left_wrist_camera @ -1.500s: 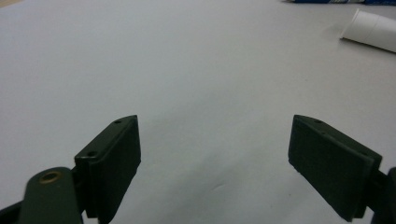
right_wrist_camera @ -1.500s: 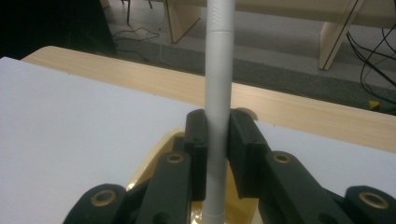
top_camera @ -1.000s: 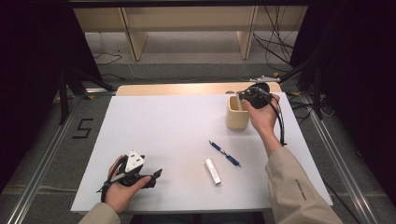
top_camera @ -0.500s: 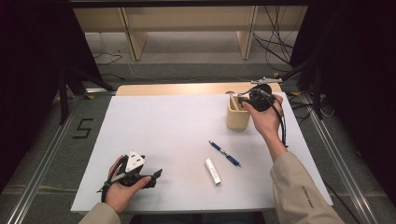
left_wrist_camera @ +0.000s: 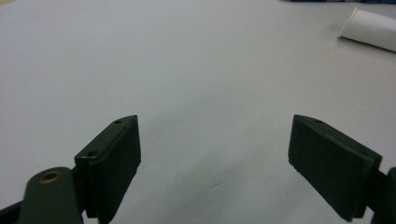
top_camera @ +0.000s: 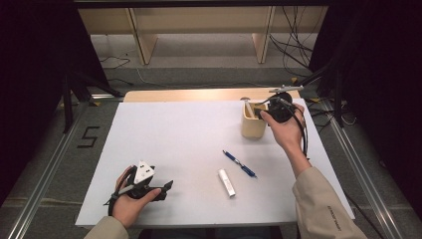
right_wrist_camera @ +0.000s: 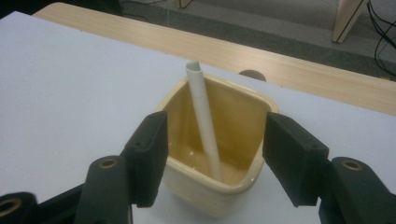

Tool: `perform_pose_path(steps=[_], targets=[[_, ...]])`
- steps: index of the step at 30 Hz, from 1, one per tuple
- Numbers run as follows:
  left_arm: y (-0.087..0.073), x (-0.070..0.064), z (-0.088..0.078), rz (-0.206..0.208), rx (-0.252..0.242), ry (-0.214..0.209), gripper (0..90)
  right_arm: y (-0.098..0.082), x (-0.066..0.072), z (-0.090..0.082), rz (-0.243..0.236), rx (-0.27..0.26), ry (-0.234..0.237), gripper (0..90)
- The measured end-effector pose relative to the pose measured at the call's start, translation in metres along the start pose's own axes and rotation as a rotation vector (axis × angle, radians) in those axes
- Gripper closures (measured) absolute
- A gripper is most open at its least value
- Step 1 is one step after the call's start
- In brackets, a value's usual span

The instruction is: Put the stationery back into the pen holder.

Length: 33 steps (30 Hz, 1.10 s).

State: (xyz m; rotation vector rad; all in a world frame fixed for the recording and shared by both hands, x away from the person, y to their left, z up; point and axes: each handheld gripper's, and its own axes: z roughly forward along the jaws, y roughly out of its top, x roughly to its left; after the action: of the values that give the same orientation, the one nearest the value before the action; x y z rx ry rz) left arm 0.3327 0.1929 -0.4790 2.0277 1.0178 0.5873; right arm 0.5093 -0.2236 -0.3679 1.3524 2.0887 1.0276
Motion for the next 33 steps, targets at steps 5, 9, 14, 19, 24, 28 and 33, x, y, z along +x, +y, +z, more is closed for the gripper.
perform_pose_path(steps=[5,9,14,19,24,28,33], targets=[[0.0,0.0,0.0,0.002,0.001,0.001,16.8,-0.004,0.002,-0.004,-0.005,0.031,0.004,41.8],[0.0,0.0,-0.001,0.0,0.001,0.002,16.8,-0.008,0.003,-0.008,-0.012,0.045,0.009,42.0],[0.0,0.0,0.0,0.001,0.0,0.002,16.8,-0.015,0.003,-0.011,-0.012,0.066,0.018,42.4],[0.0,0.0,0.0,0.003,0.006,-0.001,16.8,-0.023,0.003,-0.012,-0.011,0.082,0.029,42.3],[0.0,0.0,0.0,0.003,0.006,-0.001,16.8,-0.028,0.003,-0.013,-0.011,0.098,0.036,42.3],[0.0,0.0,0.0,0.003,0.006,-0.001,16.8,-0.032,0.003,-0.014,-0.02,0.111,0.043,42.5],[0.0,-0.001,0.0,0.003,0.007,-0.003,16.8,-0.037,0.005,-0.014,-0.021,0.128,0.054,42.2]])
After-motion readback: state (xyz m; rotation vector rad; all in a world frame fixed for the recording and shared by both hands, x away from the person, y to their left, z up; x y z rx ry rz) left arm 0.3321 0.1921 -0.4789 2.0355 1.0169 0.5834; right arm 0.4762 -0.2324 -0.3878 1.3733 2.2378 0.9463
